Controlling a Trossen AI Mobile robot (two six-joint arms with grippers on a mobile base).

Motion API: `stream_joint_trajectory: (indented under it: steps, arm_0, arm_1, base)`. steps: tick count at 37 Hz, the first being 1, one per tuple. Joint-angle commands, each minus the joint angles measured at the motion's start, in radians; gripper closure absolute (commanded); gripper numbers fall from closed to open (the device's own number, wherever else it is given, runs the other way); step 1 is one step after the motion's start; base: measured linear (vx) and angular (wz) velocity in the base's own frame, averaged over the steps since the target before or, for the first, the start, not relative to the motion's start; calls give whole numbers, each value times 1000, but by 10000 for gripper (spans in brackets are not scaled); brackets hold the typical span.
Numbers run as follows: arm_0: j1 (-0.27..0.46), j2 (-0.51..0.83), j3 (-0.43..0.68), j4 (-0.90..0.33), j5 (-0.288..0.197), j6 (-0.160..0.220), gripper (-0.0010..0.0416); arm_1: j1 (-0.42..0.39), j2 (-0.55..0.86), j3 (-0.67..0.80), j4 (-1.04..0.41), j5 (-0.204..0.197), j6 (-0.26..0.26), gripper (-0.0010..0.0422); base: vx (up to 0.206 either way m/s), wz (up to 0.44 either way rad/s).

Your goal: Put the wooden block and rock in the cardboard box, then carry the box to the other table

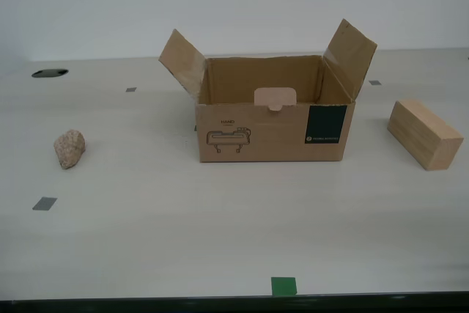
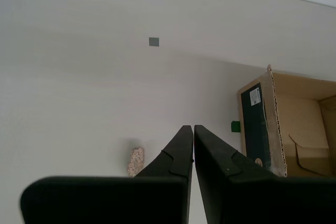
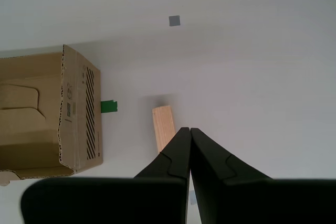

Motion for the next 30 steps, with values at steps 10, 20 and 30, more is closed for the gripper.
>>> stream_joint_trajectory:
  steps: [10, 20, 30]
  arm_0:
    - [0, 0, 1, 1, -1, 3, 406]
    - [0, 0, 1, 14, -1, 3, 406]
    - [0, 0, 1, 20, -1, 6, 406]
  arm_1:
    - [0, 0, 1, -2, 4, 8, 412]
    - [0, 0, 1, -4, 4, 13, 403]
    - [0, 0, 0, -10, 4, 11, 321]
  base:
    - [0, 0]
    - [0, 0]
    - [0, 0]
